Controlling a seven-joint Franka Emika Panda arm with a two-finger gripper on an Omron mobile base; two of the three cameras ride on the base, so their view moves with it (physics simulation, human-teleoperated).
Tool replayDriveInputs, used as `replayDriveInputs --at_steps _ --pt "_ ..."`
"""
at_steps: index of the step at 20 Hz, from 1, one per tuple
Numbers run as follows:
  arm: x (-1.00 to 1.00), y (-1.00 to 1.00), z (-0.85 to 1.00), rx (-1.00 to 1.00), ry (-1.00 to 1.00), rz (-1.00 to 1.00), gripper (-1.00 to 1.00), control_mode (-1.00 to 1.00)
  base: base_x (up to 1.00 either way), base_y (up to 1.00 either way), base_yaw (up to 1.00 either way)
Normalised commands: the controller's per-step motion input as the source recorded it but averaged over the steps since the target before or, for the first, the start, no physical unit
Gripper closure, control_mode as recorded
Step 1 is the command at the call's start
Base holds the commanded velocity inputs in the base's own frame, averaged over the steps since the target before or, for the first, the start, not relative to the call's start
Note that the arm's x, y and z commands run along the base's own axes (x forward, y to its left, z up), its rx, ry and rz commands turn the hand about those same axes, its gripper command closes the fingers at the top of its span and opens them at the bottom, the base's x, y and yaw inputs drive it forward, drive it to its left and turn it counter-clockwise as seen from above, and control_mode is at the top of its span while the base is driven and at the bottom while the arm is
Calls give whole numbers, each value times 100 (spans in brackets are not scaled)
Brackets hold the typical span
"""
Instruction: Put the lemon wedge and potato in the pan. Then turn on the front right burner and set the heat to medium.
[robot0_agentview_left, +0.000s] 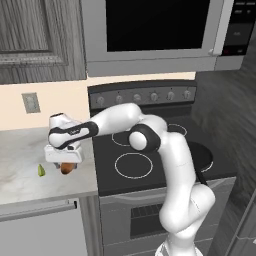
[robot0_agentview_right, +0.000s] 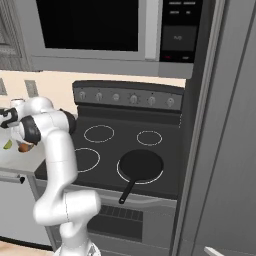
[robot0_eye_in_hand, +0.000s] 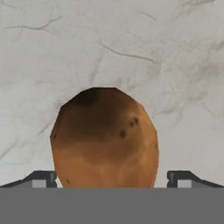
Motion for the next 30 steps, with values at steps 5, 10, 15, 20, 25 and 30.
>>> replayDriveInputs --at_steps 5,10,15,20,25,30 --pt "0 0 -13 0 -1 0 -100 -100 0 0 0" --pt "1 -2 -38 0 -2 0 -100 -100 0 0 0" --pt "5 0 -25 0 -7 0 -100 -100 0 0 0" --pt "12 0 -8 -1 -12 0 100 -100 0 0 0" --pt "0 0 0 0 -4 0 100 -100 0 0 0" --pt "-1 -3 0 0 -1 0 100 -100 0 0 0"
